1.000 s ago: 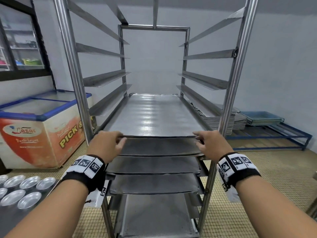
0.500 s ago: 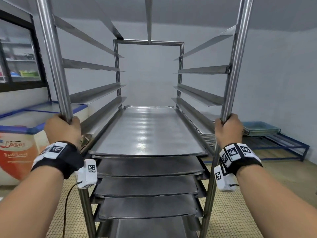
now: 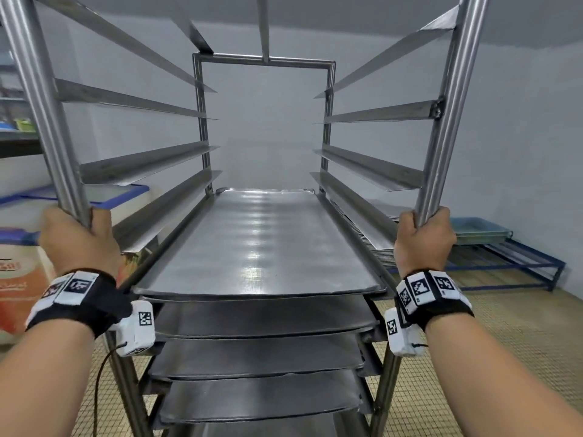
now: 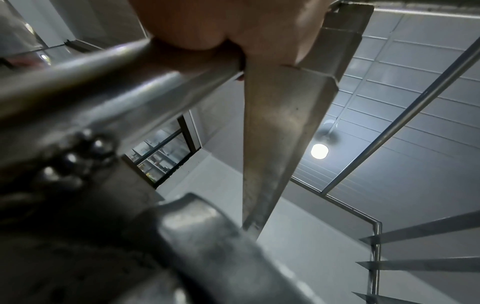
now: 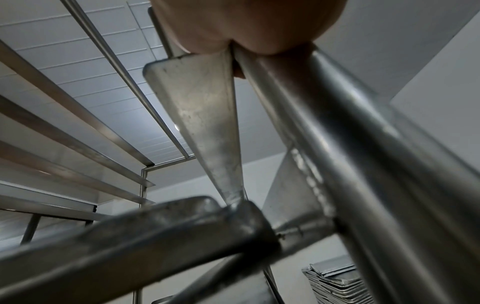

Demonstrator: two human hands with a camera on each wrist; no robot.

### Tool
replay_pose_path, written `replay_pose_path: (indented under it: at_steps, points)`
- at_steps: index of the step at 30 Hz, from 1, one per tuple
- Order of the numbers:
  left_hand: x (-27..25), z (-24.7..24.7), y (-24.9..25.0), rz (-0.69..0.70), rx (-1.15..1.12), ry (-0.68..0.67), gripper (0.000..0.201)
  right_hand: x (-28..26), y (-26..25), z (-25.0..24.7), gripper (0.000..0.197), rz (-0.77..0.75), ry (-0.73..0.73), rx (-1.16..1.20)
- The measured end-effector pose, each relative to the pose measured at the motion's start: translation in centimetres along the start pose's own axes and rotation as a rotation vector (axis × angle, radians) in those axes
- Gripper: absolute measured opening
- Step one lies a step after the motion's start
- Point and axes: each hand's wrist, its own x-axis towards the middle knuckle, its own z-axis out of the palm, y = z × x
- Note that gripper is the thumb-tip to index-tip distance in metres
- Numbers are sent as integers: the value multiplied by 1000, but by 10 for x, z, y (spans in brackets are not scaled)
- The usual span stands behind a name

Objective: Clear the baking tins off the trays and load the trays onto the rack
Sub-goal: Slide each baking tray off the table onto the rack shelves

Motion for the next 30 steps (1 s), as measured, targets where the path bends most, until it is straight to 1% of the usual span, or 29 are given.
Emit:
replay_pose_path:
  at_steps: [5, 11, 13, 20, 24, 30]
  points:
    - [6, 15, 1, -16, -14, -6, 46, 6, 1, 17, 21, 12, 21, -12]
    - [8, 33, 8, -5, -18, -21, 36, 16, 11, 39, 19, -13, 34, -5]
    - [11, 42, 6, -5, -18, -18, 37, 19, 14, 48, 20, -17, 33, -12]
    - [24, 79, -2, -10, -23, -22, 37, 31, 21, 85, 21, -4, 30, -5]
    - [33, 104, -8, 21, -32, -25, 39, 40, 26, 109, 21, 2, 26, -1]
    - [42, 137, -8, 18, -6, -46, 37, 53, 33, 143, 21, 45, 17, -12]
